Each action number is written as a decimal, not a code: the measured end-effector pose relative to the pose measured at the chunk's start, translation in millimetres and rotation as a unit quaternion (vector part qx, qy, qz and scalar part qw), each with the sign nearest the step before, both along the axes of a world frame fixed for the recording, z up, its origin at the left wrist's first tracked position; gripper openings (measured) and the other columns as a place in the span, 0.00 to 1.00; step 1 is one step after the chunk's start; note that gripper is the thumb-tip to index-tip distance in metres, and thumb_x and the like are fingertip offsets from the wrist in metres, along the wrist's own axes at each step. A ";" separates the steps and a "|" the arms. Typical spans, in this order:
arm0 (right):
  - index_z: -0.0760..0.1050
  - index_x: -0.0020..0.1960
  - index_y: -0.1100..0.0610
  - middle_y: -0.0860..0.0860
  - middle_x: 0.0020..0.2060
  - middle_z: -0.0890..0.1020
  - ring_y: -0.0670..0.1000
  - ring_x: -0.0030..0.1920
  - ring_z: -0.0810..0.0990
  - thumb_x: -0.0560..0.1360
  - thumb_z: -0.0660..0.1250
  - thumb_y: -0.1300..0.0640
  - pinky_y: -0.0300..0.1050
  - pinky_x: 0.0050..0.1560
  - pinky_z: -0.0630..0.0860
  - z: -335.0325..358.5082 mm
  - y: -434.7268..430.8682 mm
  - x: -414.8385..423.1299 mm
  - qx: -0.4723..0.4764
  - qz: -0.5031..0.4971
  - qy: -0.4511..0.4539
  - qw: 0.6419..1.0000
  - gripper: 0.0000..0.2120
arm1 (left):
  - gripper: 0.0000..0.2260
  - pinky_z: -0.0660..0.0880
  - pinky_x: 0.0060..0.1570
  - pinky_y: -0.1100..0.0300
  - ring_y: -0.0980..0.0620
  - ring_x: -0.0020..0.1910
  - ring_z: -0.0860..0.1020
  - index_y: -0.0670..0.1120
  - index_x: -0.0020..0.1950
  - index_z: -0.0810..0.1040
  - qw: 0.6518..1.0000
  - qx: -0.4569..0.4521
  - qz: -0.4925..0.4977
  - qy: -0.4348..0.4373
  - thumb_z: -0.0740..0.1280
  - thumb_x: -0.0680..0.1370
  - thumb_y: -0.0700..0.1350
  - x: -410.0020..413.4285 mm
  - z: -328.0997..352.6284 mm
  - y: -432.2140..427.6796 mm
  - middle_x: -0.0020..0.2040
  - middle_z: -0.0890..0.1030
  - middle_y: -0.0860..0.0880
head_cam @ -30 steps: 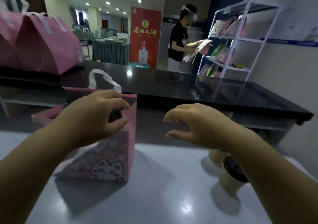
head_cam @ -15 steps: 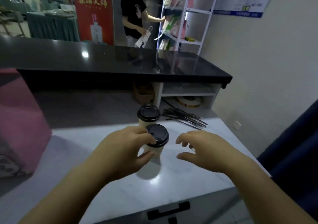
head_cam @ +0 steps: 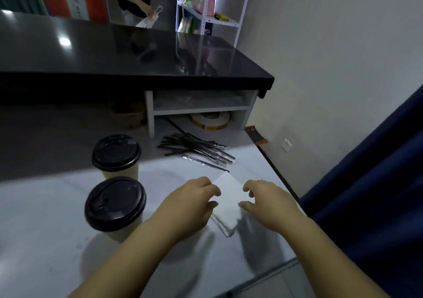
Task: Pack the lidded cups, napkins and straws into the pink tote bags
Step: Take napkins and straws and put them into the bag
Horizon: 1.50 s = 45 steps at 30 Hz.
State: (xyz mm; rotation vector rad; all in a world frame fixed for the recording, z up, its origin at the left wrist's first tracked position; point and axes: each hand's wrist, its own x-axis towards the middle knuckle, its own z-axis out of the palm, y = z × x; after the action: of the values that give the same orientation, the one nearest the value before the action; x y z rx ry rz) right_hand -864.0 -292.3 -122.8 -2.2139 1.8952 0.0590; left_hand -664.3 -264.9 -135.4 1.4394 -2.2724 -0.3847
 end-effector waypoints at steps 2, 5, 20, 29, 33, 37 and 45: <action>0.67 0.66 0.51 0.49 0.61 0.74 0.52 0.57 0.75 0.75 0.64 0.44 0.46 0.50 0.73 -12.7 -9.6 -7.7 0.008 -0.019 -0.015 1.000 0.23 | 0.15 0.67 0.58 0.58 0.50 0.63 0.66 0.51 0.64 0.70 1.000 0.014 0.005 -0.014 0.60 0.78 0.48 -8.7 -20.2 -14.9 0.63 0.70 0.52; 0.65 0.68 0.54 0.51 0.63 0.70 0.54 0.59 0.73 0.75 0.63 0.43 0.48 0.52 0.73 -28.2 -20.5 -18.1 0.013 -0.044 -0.049 0.998 0.25 | 0.20 0.64 0.62 0.57 0.48 0.67 0.59 0.51 0.69 0.66 0.997 0.044 0.024 -0.053 0.61 0.77 0.48 -17.1 -41.7 -30.3 0.69 0.63 0.49; 0.74 0.53 0.46 0.41 0.39 0.75 0.48 0.43 0.78 0.69 0.73 0.48 0.47 0.45 0.78 -47.2 -58.7 -57.3 0.066 -0.057 -0.217 0.972 0.14 | 0.29 0.67 0.55 0.58 0.51 0.60 0.64 0.55 0.67 0.64 0.970 0.169 0.171 0.041 0.69 0.69 0.57 -51.9 -60.9 -25.6 0.61 0.66 0.53; 0.81 0.50 0.51 0.46 0.45 0.78 0.48 0.45 0.78 0.75 0.68 0.53 0.48 0.49 0.77 -45.3 -63.4 -67.2 0.014 -0.009 -0.253 0.967 0.06 | 0.28 0.68 0.58 0.57 0.52 0.61 0.67 0.54 0.67 0.66 0.959 0.160 0.222 0.071 0.69 0.70 0.58 -58.0 -55.5 -18.9 0.61 0.69 0.55; 0.80 0.53 0.53 0.45 0.42 0.78 0.48 0.44 0.78 0.75 0.68 0.56 0.48 0.49 0.77 -42.4 -64.1 -71.4 0.010 0.003 -0.269 0.963 0.07 | 0.27 0.68 0.59 0.55 0.51 0.60 0.68 0.52 0.66 0.68 0.958 0.147 0.232 0.083 0.70 0.70 0.57 -56.6 -54.8 -18.7 0.60 0.71 0.53; 0.80 0.47 0.51 0.44 0.47 0.75 0.44 0.43 0.75 0.75 0.68 0.58 0.40 0.46 0.74 -38.5 -62.2 -74.0 -0.035 0.023 -0.275 0.961 0.04 | 0.26 0.66 0.56 0.59 0.53 0.57 0.68 0.52 0.65 0.69 0.954 0.120 0.252 0.111 0.71 0.69 0.56 -57.4 -52.3 -19.7 0.59 0.71 0.53; 0.81 0.40 0.54 0.47 0.34 0.81 0.44 0.27 0.75 0.72 0.71 0.63 0.38 0.30 0.75 -22.8 -54.6 -67.1 0.169 0.022 -0.458 0.873 0.05 | 0.27 0.65 0.64 0.52 0.53 0.66 0.61 0.55 0.68 0.65 0.955 0.142 0.223 0.136 0.70 0.71 0.54 -57.2 -41.9 -25.7 0.65 0.68 0.59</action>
State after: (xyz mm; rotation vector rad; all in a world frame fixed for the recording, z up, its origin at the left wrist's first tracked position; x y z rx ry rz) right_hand -931.1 -346.9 -145.6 -1.5874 1.1788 -0.5177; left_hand -721.5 -290.6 -177.3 1.8532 -1.6619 -0.7322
